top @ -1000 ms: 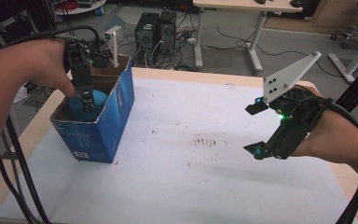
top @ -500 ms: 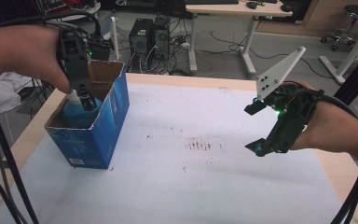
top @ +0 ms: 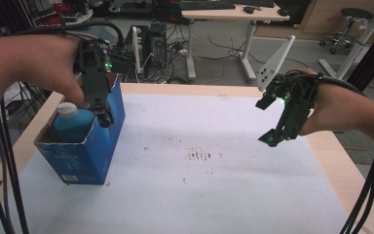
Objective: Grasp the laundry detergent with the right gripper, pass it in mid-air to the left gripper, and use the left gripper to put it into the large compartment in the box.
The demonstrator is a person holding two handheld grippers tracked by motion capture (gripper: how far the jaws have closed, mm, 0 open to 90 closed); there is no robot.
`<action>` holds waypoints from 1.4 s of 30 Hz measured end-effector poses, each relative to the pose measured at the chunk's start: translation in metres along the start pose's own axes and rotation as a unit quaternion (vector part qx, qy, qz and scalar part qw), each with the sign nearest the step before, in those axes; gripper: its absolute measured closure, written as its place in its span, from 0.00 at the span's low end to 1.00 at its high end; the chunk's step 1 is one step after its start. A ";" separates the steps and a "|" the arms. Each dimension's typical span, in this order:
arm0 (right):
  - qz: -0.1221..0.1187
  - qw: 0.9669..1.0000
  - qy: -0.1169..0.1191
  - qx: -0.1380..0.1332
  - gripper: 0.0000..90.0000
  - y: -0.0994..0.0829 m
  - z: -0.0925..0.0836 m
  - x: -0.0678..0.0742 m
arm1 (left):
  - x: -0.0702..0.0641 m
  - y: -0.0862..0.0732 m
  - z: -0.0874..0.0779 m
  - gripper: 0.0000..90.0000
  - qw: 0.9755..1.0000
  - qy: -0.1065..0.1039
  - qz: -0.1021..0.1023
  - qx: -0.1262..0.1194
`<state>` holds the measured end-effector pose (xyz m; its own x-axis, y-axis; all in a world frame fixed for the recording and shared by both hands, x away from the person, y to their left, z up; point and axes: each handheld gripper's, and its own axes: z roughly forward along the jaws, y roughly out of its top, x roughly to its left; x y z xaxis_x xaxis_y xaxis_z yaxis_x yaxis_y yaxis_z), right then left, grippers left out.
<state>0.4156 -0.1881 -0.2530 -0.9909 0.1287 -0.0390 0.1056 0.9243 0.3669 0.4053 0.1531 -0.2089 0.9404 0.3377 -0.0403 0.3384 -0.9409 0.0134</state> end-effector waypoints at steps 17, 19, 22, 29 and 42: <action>-0.003 0.996 0.008 0.094 0.01 -0.004 0.009 -0.025 | -0.001 0.039 0.030 0.02 0.997 -0.018 0.073 -0.003; -0.005 0.995 0.007 0.101 0.01 -0.004 0.012 -0.026 | 0.001 0.040 0.033 0.02 0.997 -0.017 0.075 0.001; -0.007 0.995 0.009 0.101 0.01 -0.005 0.014 -0.028 | 0.002 0.040 0.036 0.02 0.997 -0.017 0.076 0.006; -0.012 0.995 0.008 0.098 0.01 -0.005 0.014 -0.030 | 0.004 0.044 0.039 0.02 0.996 -0.013 0.082 0.009; -0.014 0.995 0.008 0.096 0.01 -0.007 0.012 -0.029 | 0.003 0.050 0.041 0.02 0.997 -0.011 0.079 0.007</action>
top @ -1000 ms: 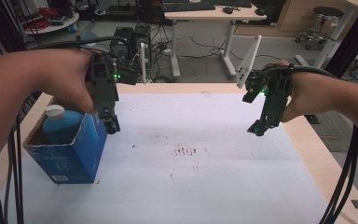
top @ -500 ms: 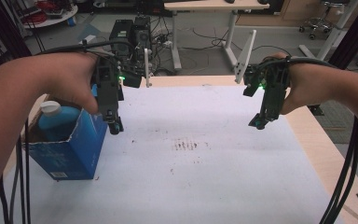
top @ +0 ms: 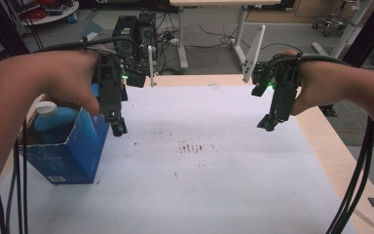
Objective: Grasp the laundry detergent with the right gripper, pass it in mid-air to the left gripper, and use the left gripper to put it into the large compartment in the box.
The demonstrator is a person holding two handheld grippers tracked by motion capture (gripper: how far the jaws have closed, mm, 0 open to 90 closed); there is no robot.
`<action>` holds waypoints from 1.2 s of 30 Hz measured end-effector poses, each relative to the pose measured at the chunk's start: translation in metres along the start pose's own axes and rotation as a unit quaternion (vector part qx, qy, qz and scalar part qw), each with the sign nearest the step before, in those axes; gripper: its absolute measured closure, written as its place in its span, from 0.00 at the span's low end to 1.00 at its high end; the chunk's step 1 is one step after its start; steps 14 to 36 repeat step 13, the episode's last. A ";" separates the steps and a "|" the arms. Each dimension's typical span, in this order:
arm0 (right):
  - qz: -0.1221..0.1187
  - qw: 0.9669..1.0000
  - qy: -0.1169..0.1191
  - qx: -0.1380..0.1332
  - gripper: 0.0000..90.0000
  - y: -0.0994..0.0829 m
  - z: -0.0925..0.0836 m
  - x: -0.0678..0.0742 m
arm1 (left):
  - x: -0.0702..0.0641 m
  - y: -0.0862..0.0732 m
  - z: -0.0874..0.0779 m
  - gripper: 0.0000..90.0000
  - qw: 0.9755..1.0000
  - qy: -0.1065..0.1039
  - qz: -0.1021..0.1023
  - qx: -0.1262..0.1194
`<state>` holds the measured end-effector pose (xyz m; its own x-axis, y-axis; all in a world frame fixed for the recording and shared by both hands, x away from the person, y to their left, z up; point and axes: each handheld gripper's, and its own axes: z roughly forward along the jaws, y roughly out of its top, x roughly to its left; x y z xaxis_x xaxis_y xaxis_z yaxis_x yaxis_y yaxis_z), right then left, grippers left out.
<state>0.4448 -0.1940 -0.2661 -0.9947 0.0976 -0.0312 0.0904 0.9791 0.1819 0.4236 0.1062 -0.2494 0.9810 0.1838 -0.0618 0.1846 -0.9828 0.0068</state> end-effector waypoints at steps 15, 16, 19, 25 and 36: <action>0.002 1.000 -0.002 -0.011 0.01 0.002 -0.004 0.005 | -0.002 0.000 0.001 0.02 1.000 0.009 -0.001 0.007; 0.002 1.000 -0.002 -0.011 0.01 0.002 -0.004 0.005 | -0.002 0.000 0.001 0.02 1.000 0.009 -0.001 0.007; 0.002 1.000 -0.002 -0.011 0.01 0.002 -0.004 0.005 | -0.002 0.000 0.001 0.02 1.000 0.009 -0.001 0.007; 0.002 1.000 -0.002 -0.011 0.01 0.002 -0.004 0.005 | -0.002 0.000 0.001 0.02 1.000 0.009 -0.001 0.007; 0.002 1.000 -0.002 -0.011 0.01 0.002 -0.004 0.005 | -0.002 0.000 0.001 0.02 1.000 0.009 -0.001 0.007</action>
